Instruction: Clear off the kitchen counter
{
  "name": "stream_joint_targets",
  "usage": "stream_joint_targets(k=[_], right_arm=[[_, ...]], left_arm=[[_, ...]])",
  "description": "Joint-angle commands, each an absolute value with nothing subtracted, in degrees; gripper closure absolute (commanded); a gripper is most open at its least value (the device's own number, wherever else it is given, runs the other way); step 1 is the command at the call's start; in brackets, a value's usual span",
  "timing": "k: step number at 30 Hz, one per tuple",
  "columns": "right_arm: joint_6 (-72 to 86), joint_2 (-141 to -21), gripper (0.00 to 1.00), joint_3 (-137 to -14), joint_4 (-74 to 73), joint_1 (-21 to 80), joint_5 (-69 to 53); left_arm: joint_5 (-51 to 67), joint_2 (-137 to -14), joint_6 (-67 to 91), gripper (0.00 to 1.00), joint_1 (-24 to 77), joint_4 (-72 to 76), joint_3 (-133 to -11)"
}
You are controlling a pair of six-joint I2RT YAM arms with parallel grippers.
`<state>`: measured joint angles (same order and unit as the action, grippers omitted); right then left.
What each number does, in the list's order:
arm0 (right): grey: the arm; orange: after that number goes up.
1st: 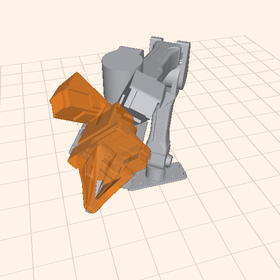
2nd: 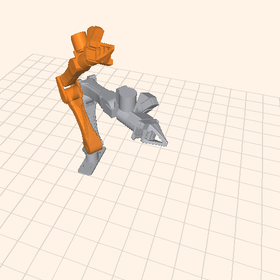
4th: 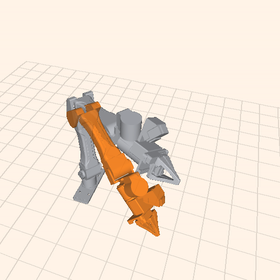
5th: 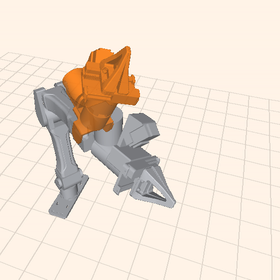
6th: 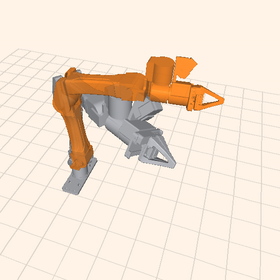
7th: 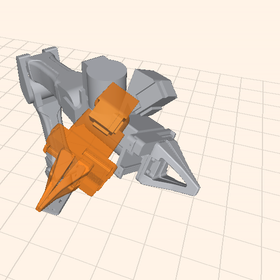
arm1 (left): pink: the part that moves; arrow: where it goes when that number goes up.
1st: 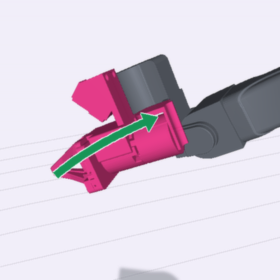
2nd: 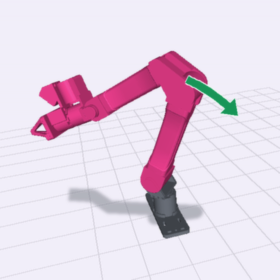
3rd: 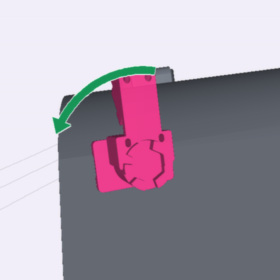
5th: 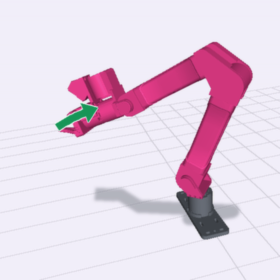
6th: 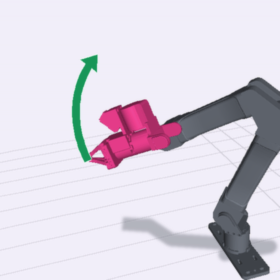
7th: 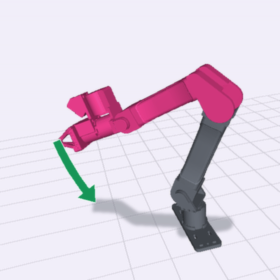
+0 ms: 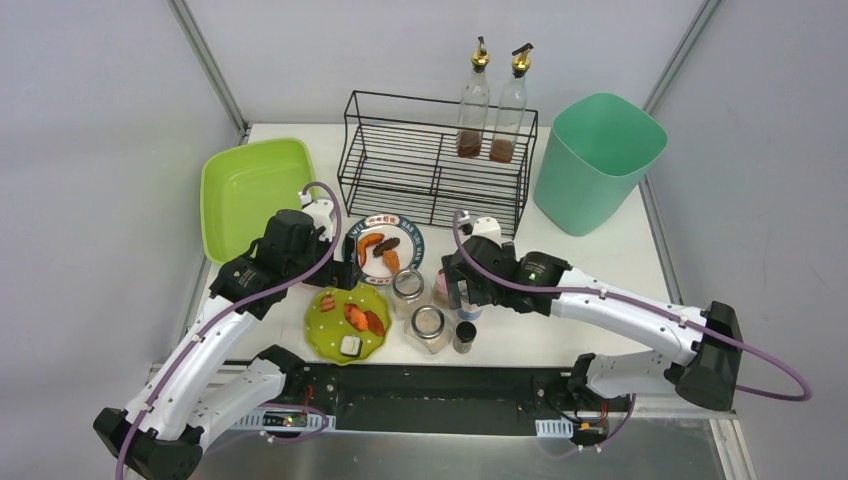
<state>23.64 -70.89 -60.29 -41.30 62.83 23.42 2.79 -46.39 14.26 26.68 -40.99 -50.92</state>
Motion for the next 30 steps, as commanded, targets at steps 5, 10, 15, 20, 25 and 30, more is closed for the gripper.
stream_joint_targets(k=[5, 10, 15, 20, 25, 30], right_arm=[[25.4, -72.9, 0.2, -60.5, -42.9, 64.6, 27.3], [25.6, -73.4, 0.42, -60.5, -43.2, 64.9, 28.6], [25.6, -72.0, 0.7, -61.8, -44.5, 65.4, 30.7], [24.3, -68.1, 0.75, -65.0, -47.0, 65.5, 33.6], [21.8, -65.7, 0.77, -71.2, -51.3, 65.5, 37.0], [18.1, -65.0, 0.79, -78.4, -51.8, 65.6, 38.2]], left_arm=[[3.4, -46.3, 14.9, 0.0, 27.0, -40.9, -50.9], [3.5, -46.5, 14.9, 0.0, 27.0, -40.9, -50.9], [3.4, -46.5, 14.9, 0.0, 27.0, -40.9, -50.8], [3.5, -46.5, 14.9, 0.0, 27.0, -40.9, -50.8], [3.5, -46.3, 14.9, 0.0, 27.0, -41.0, -50.9], [3.5, -46.1, 14.9, 0.0, 27.0, -41.0, -50.9]])
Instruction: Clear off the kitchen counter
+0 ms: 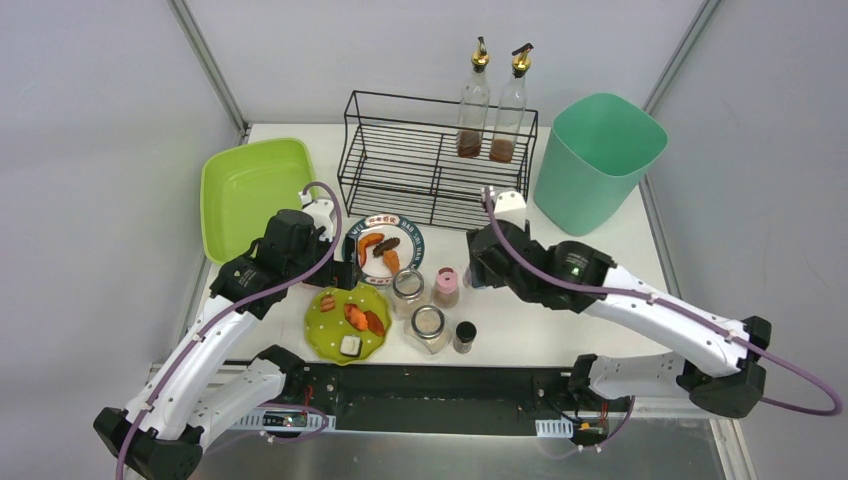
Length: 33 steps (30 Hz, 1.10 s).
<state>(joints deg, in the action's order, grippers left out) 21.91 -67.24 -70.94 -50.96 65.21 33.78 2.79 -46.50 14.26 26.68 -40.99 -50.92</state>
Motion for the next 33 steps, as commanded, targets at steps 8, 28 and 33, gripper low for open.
stream_joint_targets(k=[8, 28, 33], right_arm=[[8.3, -70.1, 0.85, -90.7, -44.8, 64.2, 43.8], [-4.2, -105.2, 1.0, -132.9, -25.6, 48.9, 37.8], [-5.6, -111.6, 1.0, -138.2, -21.5, 47.5, 38.0]], left_arm=[[3.4, -45.9, 14.9, 0.0, 27.0, -41.0, -50.8], [4.4, -46.8, 14.9, 0.0, 27.0, -41.0, -50.8], [4.7, -46.7, 14.9, 0.0, 27.0, -41.0, -50.8]])
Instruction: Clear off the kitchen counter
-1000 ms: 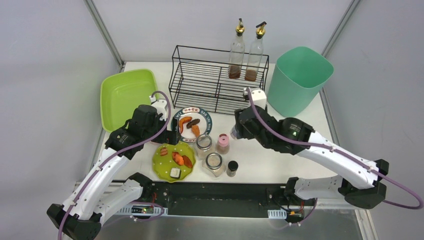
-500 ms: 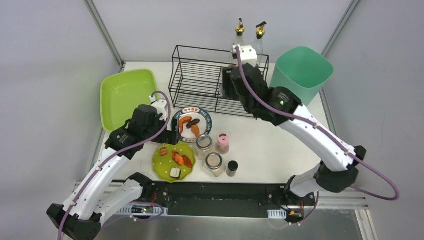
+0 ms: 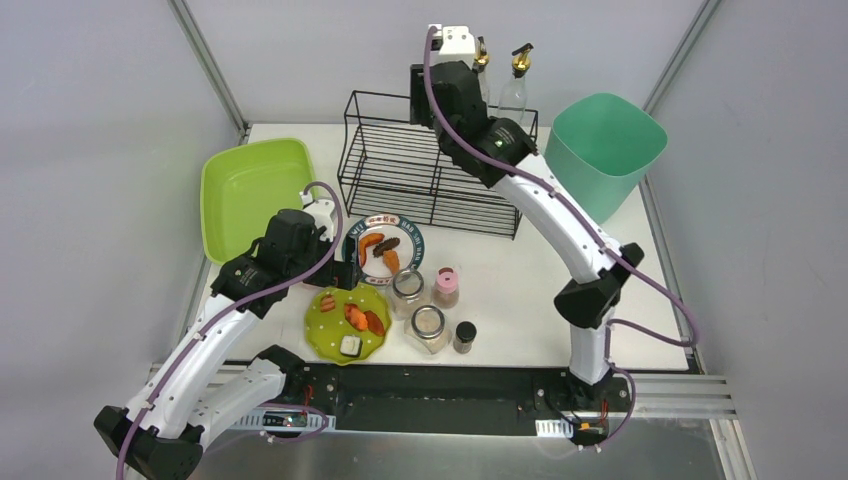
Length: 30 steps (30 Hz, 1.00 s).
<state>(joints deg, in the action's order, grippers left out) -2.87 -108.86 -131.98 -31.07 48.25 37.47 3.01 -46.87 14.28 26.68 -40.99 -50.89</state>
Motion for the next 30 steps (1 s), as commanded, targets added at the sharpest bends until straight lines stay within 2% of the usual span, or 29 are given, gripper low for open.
stream_joint_targets(k=[1, 13, 30], right_arm=[[-5.8, -112.6, 1.0, -139.0, -20.8, 47.3, 37.9], [-5.6, -118.0, 1.0, -140.4, -15.8, 44.0, 36.4], [2.0, -116.2, 1.0, -137.5, -25.5, 42.5, 31.9]], left_arm=[[4.7, -46.6, 14.9, 0.0, 27.0, -40.9, -50.9], [5.3, -46.5, 14.9, 0.0, 27.0, -40.9, -50.9], [4.7, -46.5, 14.9, 0.0, 27.0, -41.0, -50.9]])
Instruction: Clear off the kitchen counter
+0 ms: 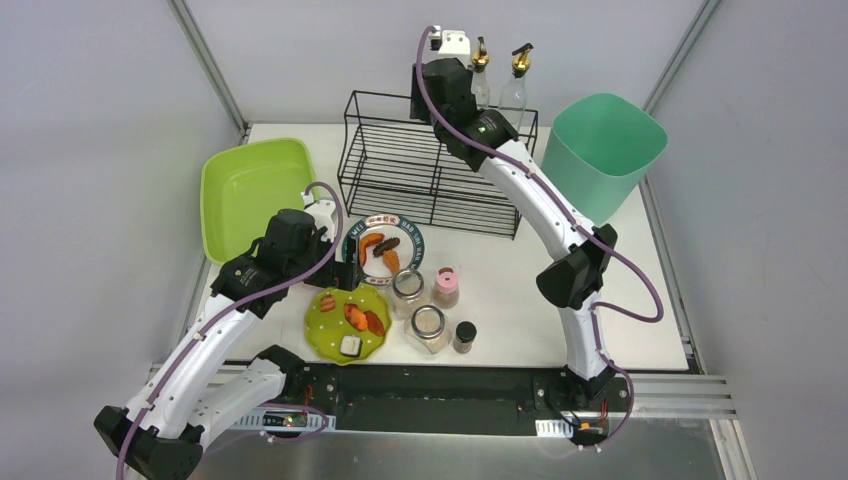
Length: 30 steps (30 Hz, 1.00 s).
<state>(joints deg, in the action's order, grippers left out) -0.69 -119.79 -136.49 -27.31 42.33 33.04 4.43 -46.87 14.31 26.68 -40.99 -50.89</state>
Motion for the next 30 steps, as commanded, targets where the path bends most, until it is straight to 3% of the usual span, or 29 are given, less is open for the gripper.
stream_joint_targets(k=[1, 30], right_arm=[[2.1, -115.8, 1.0, -137.1, -25.6, 42.5, 31.8], [4.6, -114.5, 1.0, -138.3, -27.8, 42.3, 32.4]], left_arm=[[4.7, -46.5, 14.9, 0.0, 27.0, -41.0, -50.8], [4.1, -46.4, 14.9, 0.0, 27.0, -41.0, -50.8]])
